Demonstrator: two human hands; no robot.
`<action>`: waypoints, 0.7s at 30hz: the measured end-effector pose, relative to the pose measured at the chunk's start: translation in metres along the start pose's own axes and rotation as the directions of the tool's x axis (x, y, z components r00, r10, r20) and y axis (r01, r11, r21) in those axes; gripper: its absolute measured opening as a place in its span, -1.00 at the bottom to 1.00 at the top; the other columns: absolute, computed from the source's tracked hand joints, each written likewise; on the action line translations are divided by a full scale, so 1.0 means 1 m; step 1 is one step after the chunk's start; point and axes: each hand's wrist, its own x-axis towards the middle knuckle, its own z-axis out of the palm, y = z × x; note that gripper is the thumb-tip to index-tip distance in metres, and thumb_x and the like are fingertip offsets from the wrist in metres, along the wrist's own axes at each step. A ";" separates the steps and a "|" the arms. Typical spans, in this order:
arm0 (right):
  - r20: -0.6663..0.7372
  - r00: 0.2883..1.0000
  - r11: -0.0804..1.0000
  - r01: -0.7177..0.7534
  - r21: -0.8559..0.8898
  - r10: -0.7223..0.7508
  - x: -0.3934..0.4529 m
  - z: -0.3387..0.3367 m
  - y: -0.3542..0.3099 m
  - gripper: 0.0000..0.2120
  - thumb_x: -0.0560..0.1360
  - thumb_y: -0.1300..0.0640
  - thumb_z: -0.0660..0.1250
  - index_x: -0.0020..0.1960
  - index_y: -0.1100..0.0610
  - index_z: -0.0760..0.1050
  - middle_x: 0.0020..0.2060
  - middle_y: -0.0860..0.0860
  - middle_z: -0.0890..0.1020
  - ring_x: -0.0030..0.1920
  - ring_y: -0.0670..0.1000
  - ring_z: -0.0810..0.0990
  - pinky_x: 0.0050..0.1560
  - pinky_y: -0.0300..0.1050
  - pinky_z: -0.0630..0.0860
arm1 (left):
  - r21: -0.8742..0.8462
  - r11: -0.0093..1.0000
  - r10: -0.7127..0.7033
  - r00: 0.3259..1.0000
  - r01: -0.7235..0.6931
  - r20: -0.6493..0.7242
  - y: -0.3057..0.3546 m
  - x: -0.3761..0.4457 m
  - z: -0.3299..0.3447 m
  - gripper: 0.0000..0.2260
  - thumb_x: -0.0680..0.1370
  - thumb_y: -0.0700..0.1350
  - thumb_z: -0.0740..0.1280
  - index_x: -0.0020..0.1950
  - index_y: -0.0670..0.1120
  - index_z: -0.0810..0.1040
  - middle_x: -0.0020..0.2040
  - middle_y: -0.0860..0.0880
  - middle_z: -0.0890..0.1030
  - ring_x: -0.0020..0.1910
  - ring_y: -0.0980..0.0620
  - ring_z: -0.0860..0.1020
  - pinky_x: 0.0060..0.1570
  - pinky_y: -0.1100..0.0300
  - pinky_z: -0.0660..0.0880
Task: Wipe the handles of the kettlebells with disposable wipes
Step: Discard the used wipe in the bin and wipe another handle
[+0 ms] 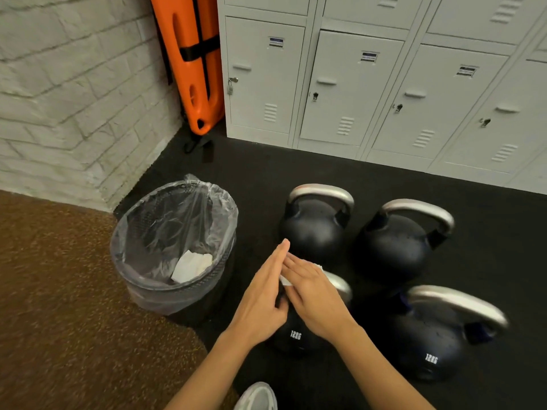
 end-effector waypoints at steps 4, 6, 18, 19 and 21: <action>-0.200 0.975 0.973 -0.047 0.227 0.094 -0.011 -0.008 0.011 -0.74 0.53 0.08 0.36 0.21 -0.04 0.54 0.27 -0.13 0.56 0.31 -0.21 0.47 0.35 -0.14 0.43 | 0.034 0.999 0.026 1.000 -0.027 0.006 0.001 0.004 0.014 -0.23 0.54 -0.31 0.27 0.59 0.10 -0.08 0.51 0.19 0.17 0.48 0.31 0.15 0.43 0.41 0.05; -0.385 0.915 0.972 -0.032 0.232 0.122 -0.026 -0.013 0.018 -0.78 0.45 0.03 0.44 0.08 0.02 0.58 0.18 -0.08 0.60 0.23 -0.13 0.54 0.22 -0.10 0.53 | 0.162 0.982 0.094 0.996 -0.094 0.009 -0.001 0.005 0.019 -0.33 0.57 -0.23 0.26 0.59 0.04 -0.01 0.52 0.15 0.22 0.48 0.27 0.17 0.45 0.33 0.06; -0.078 0.831 0.787 -0.486 0.381 0.551 -0.066 0.013 0.065 -0.41 0.44 0.20 0.47 0.39 0.06 0.32 0.14 -0.12 0.54 0.10 -0.21 0.53 0.00 -0.53 0.41 | 0.578 0.764 0.241 0.957 -0.288 0.159 0.009 0.022 0.047 -0.30 0.42 -0.28 0.40 0.53 -0.08 0.24 0.50 -0.01 0.35 0.50 0.01 0.26 0.46 0.01 0.26; -0.082 0.819 0.772 -0.496 0.398 0.569 -0.065 0.016 0.064 -0.47 0.48 0.23 0.42 0.38 0.07 0.31 0.09 -0.12 0.54 0.05 -0.20 0.55 -0.05 -0.55 0.41 | 0.579 0.755 0.248 0.952 -0.307 0.181 0.008 0.021 0.045 -0.29 0.44 -0.28 0.38 0.55 -0.07 0.20 0.52 -0.01 0.30 0.52 0.01 0.23 0.48 0.02 0.21; -0.095 0.794 0.747 -0.514 0.422 0.600 -0.065 0.018 0.063 -0.59 0.53 0.22 0.36 0.33 0.08 0.34 0.01 -0.12 0.56 -0.02 -0.20 0.58 -0.12 -0.52 0.43 | 0.568 0.751 0.261 0.941 -0.338 0.215 0.001 0.016 0.038 -0.29 0.48 -0.30 0.32 0.57 -0.05 0.12 0.57 0.01 0.19 0.55 0.02 0.13 0.49 0.04 0.10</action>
